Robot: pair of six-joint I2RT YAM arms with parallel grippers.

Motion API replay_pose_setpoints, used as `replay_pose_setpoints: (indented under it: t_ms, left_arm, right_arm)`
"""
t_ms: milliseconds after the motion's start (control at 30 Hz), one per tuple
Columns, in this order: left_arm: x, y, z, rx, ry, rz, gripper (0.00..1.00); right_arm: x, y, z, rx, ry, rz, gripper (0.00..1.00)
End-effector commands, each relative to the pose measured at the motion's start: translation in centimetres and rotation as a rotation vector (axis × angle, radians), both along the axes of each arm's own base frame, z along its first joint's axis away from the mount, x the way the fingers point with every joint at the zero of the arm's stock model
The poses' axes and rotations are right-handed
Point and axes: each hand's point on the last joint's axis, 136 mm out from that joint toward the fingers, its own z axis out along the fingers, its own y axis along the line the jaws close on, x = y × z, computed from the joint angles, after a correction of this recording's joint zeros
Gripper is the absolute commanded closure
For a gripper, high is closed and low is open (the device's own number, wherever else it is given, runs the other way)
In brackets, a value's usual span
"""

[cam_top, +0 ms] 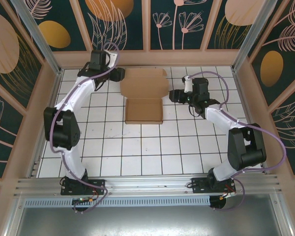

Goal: Fold the paper box

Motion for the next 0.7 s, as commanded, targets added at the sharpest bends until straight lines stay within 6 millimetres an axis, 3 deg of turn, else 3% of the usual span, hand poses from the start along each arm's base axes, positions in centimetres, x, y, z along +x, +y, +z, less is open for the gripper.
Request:
replay_pose_setpoints:
  t_ms: [0,233,267,500,600,667]
  left_arm:
    - [-2.6,-1.3,-2.7,0.091,0.148,-0.228,0.37]
    - [-2.0,-1.2,-4.4,0.130,0.241,-0.300,0.43]
    - [-2.0,-1.1,-4.4,0.131,0.244,-0.308,0.50]
    - [-3.9,-1.9,-3.0,0.115,0.230,-0.422,0.64]
    - [-4.5,-1.9,-2.7,0.124,0.218,-0.451,0.74]
    - [-4.7,-1.9,-2.7,0.126,0.214,-0.466,0.75]
  right_arm:
    - [-0.3,0.4,1.8,0.010,-0.046,0.044,0.29]
    - [-0.2,0.3,1.2,-0.004,-0.031,0.039,0.29]
    - [-0.2,0.3,1.2,-0.005,-0.032,0.038,0.29]
    - [-0.1,0.2,0.9,-0.016,-0.023,0.031,0.29]
    - [0.0,0.2,0.9,-0.016,-0.023,0.031,0.29]
    - [0.1,0.1,1.2,-0.016,-0.026,0.030,0.29]
